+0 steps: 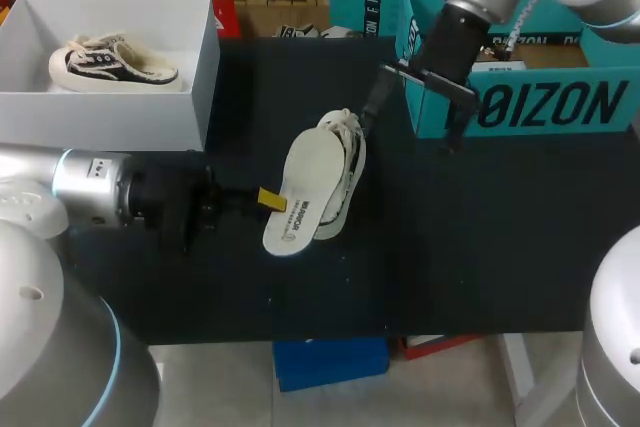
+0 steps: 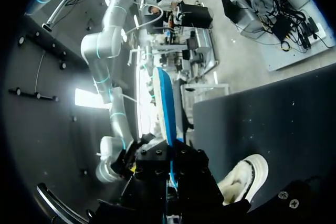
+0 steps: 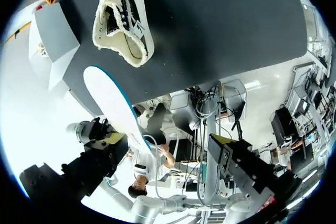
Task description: Take the shoe out of the shoebox, open the shoe tongue, remove and reinsert the insole, then place the shoe into the shoebox
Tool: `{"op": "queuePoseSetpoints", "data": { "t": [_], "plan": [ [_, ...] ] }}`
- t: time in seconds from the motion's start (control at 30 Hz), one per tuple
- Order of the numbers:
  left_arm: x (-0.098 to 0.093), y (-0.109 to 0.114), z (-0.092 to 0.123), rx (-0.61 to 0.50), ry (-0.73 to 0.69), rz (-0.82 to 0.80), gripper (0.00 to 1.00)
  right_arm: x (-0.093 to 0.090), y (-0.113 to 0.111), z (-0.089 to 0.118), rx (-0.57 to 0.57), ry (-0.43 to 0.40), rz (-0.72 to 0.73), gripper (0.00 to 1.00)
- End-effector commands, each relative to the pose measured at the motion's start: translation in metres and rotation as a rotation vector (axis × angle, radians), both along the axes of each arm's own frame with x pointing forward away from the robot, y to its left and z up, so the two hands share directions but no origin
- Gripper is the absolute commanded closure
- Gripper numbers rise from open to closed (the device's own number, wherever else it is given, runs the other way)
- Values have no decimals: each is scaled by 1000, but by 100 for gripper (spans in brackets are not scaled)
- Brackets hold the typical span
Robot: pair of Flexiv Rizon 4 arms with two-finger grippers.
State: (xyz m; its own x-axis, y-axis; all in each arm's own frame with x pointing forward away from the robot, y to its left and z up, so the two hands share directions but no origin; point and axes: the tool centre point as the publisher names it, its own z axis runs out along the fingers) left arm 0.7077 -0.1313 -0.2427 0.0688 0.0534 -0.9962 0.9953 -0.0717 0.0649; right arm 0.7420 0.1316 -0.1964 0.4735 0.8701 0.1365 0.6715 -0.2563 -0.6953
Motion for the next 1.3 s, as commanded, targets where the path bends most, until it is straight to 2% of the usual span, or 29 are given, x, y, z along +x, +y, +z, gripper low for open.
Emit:
{"op": "queuePoseSetpoints", "data": {
  "t": [0.03,0.13,0.2,0.33,0.57,0.97,1.1,1.17,1.3],
  "plan": [
    [-1,-4,-1,6,-1,3,100,8,4,-1,-229,220,314,0],
    [-2,-4,0,4,-3,2,100,8,4,-1,-229,220,314,0],
    [-2,-4,0,1,-3,4,100,9,8,2,-344,212,322,0],
    [-2,-2,-1,-1,-1,8,100,9,11,-2,-563,118,286,0],
    [0,1,-2,6,-1,13,100,3,11,-11,-676,34,252,0],
    [-1,-1,-2,17,-5,9,100,-9,-6,-23,-722,21,176,0],
    [-1,-2,-2,23,-6,7,100,-11,-10,-23,-706,-26,165,0],
    [-1,-3,-2,25,-8,5,100,-11,-11,-22,-660,-52,168,0],
    [-2,-4,-1,30,-11,4,100,-11,-13,-24,-598,20,171,0]
  ]
}}
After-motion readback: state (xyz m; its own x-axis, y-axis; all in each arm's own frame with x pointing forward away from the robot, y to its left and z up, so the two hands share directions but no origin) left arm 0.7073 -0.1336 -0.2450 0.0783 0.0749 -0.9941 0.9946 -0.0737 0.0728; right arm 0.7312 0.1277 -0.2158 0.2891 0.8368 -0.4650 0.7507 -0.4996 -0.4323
